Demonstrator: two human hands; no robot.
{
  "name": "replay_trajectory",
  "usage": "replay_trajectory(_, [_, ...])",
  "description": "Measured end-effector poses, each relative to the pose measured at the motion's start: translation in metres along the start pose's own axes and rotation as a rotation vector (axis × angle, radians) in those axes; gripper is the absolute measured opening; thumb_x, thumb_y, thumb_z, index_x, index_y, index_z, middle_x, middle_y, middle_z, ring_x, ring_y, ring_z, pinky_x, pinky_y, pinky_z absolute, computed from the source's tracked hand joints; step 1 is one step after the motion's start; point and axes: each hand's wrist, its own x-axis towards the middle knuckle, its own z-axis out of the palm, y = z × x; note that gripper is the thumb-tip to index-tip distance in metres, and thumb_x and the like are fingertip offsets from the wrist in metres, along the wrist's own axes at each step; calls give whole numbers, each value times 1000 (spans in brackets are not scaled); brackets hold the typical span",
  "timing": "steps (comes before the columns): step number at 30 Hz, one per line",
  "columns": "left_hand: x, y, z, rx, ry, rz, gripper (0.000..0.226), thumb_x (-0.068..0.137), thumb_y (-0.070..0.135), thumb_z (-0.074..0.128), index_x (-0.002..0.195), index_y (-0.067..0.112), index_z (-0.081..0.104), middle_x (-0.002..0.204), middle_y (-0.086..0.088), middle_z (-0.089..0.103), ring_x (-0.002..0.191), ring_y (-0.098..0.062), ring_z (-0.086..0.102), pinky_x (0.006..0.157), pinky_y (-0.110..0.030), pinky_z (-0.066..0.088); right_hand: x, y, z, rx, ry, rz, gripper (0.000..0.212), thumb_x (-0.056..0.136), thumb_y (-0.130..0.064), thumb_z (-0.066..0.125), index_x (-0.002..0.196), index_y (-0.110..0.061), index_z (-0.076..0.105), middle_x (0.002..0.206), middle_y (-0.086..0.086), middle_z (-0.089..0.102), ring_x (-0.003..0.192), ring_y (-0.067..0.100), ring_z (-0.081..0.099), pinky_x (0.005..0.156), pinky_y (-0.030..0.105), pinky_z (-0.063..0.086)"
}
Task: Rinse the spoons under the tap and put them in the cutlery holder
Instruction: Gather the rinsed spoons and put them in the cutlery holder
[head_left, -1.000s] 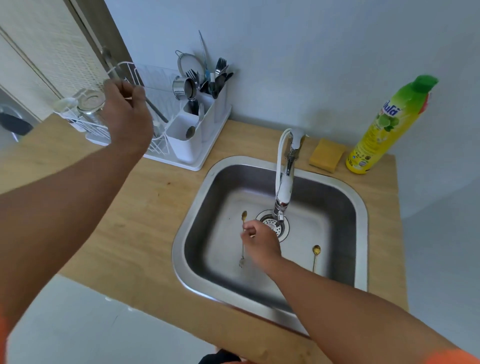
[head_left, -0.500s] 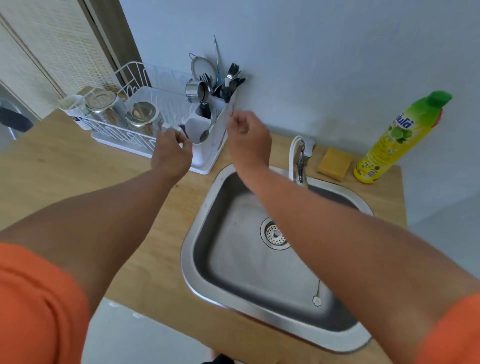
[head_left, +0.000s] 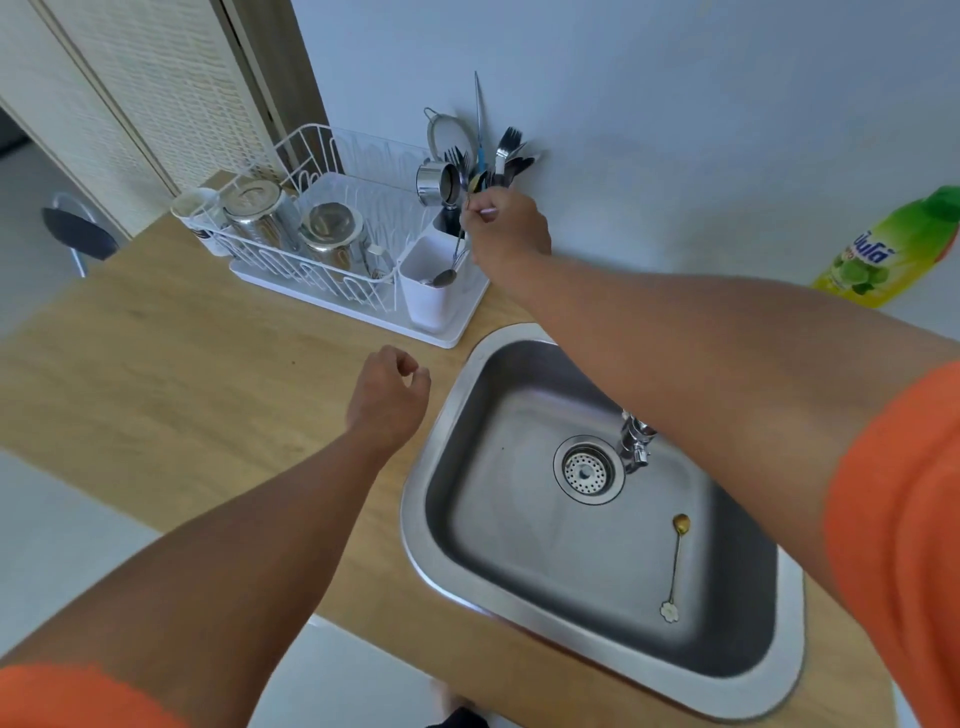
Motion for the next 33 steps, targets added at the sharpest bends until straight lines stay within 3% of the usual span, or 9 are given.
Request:
replay_trajectory(2, [-6, -2, 1, 25, -12, -10, 12, 94, 33, 65, 95, 23, 58, 102, 3, 60, 87, -17, 59, 74, -32, 42, -5, 10, 4, -55, -102, 18, 16, 97, -25, 61, 88, -33, 71, 93, -4, 76, 83, 24, 76, 81, 44, 63])
replay_trajectory(4, [-9, -2, 2, 49, -22, -14, 13, 95, 35, 65, 96, 24, 58, 103, 4, 61, 87, -18, 60, 73, -33, 44, -10, 22, 5, -76, -150, 49, 20, 100, -25, 57, 102, -29, 77, 98, -2, 76, 90, 25, 75, 83, 45, 63])
replay_trajectory(8, [-12, 3, 5, 76, -62, 10, 12, 94, 34, 64, 99, 24, 58, 105, 4, 62, 90, -20, 61, 77, -36, 48, -27, 46, 5, -132, -68, 114, 30, 100, -20, 45, 107, -14, 74, 102, 5, 73, 94, 27, 66, 77, 36, 55])
replay_trajectory(11, [-15, 7, 11, 110, -96, 52, 11, 93, 31, 65, 99, 25, 58, 105, 5, 61, 93, -21, 61, 78, -36, 46, -59, 69, 6, -147, -48, 136, 25, 98, -20, 42, 97, -21, 67, 96, 1, 65, 89, 26, 58, 74, 31, 42])
replay_trajectory(19, [-20, 8, 18, 248, -152, 230, 16, 93, 26, 66, 107, 19, 63, 111, 0, 63, 106, -27, 58, 87, -46, 52, -190, 174, 7, -230, -225, 38, 23, 99, -26, 47, 108, -25, 69, 108, -1, 73, 102, 24, 66, 85, 39, 54])
replay_trajectory(23, [-11, 1, 12, 418, -176, 332, 21, 94, 21, 67, 111, 9, 68, 114, -12, 66, 105, -36, 59, 88, -50, 51, -235, 236, -19, -327, -293, 179, 24, 100, -32, 46, 111, -30, 68, 113, -11, 72, 105, 17, 64, 86, 32, 51])
replay_trajectory(28, [-9, -22, -2, 549, -152, 532, 28, 94, 18, 55, 109, 0, 70, 110, -25, 66, 96, -49, 60, 79, -59, 51, -255, 287, -68, -495, -247, 354, 23, 100, -31, 44, 111, -28, 64, 113, 0, 71, 103, 25, 64, 81, 35, 52])
replay_trajectory(30, [-11, -34, -5, 551, -186, 551, 44, 92, 26, 44, 115, -1, 69, 121, -25, 65, 103, -50, 59, 82, -61, 51, -255, 301, -83, -560, -207, 436, 19, 100, -28, 44, 109, -24, 61, 111, 6, 70, 100, 29, 65, 76, 33, 49])
replay_trajectory(33, [-16, -52, -4, 525, -256, 518, 61, 96, 36, 33, 136, 2, 62, 147, -22, 56, 132, -47, 51, 104, -61, 44, -253, 319, -97, -603, -188, 574, 25, 99, -20, 46, 121, -11, 55, 117, 17, 67, 106, 36, 64, 79, 33, 47])
